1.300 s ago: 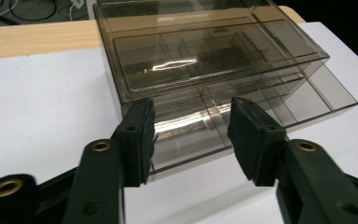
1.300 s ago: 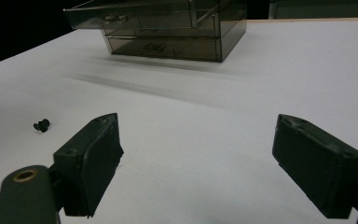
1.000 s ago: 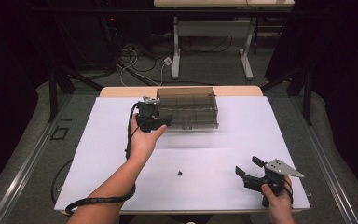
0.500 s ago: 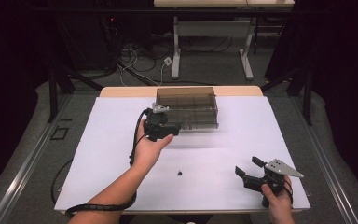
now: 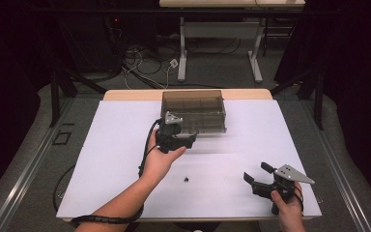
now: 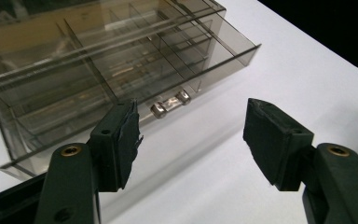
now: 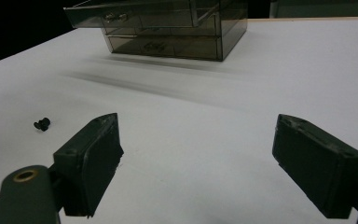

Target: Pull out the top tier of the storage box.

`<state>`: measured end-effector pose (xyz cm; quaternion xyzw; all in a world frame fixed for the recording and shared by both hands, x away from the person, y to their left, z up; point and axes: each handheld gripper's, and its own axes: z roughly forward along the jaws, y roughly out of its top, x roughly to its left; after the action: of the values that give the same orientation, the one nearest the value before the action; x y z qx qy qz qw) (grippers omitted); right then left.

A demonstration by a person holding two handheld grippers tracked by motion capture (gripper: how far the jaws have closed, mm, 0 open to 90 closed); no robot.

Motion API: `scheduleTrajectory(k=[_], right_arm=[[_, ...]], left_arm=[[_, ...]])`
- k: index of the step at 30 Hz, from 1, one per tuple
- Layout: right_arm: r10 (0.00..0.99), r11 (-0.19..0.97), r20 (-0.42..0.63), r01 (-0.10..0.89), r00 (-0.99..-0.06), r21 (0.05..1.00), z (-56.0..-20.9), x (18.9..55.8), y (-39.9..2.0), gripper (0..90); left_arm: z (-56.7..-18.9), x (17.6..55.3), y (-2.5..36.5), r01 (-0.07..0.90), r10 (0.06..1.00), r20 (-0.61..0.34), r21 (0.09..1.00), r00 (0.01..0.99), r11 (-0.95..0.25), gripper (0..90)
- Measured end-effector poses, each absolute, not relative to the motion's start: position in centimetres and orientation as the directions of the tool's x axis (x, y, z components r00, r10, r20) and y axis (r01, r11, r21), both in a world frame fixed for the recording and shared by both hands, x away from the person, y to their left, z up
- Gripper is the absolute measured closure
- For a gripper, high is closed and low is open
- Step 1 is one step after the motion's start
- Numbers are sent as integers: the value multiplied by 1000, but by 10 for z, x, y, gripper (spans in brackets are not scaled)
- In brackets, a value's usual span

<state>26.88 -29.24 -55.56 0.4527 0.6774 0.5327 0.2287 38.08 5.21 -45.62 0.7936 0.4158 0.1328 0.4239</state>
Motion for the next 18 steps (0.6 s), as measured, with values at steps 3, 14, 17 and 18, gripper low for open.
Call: scheduleTrajectory(k=[3, 14, 17, 18], right_arm=[[857, 23, 172, 370, -486, 929, -556, 269, -292, 148], [857, 28, 170, 373, -487, 927, -556, 269, -293, 148], [857, 31, 170, 376, -487, 926, -556, 269, -293, 148], [857, 30, 169, 376, -486, 926, -556, 269, -293, 148]], left_arm=[[-459, 379, 51, 555, 766, -162, 781, 622, -286, 352], [-462, 375, 51, 556, 744, -184, 780, 643, -288, 290], [-465, 374, 51, 555, 737, -182, 777, 651, -298, 279], [-466, 372, 50, 563, 739, -189, 772, 647, -296, 277]])
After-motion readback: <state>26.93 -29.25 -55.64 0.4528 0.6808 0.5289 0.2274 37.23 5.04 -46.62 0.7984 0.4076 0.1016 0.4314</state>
